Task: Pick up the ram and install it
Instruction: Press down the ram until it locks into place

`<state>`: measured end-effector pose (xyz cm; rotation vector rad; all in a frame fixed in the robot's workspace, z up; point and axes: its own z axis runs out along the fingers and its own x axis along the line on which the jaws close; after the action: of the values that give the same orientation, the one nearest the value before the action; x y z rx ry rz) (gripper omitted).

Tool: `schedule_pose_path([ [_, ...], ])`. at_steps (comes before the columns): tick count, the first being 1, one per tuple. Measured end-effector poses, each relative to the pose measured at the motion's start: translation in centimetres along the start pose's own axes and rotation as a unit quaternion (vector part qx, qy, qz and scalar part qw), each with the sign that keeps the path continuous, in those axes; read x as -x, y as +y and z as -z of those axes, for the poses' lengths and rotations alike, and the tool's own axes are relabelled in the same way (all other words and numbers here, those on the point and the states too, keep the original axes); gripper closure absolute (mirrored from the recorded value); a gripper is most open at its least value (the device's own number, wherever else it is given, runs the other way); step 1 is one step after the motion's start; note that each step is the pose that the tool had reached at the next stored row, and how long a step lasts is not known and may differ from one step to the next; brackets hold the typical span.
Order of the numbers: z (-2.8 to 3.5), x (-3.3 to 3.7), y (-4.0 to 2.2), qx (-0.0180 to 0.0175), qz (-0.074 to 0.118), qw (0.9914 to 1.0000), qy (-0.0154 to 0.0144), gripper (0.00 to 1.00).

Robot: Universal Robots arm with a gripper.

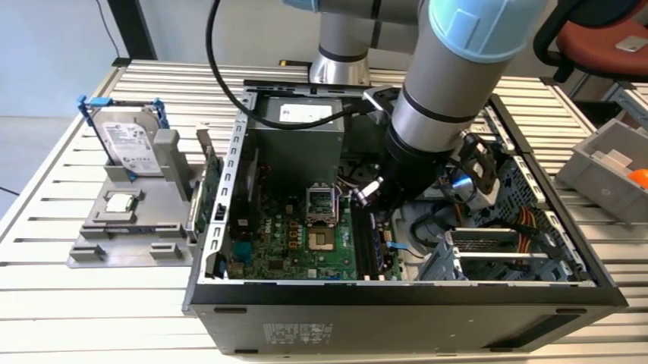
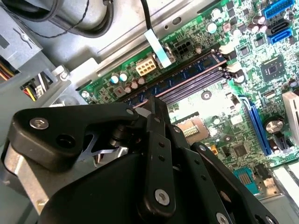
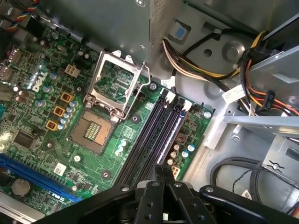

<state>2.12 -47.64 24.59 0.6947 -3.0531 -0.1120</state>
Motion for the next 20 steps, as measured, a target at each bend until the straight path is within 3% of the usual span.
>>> schedule_pose_path([
  [10, 0.01, 0.3, -0.15, 0.0002, 0.023, 0.99974, 0.0016, 1.0],
  [20, -0.01, 0.3, -0.15, 0.0005, 0.063, 0.99799, 0.0045, 1.0],
])
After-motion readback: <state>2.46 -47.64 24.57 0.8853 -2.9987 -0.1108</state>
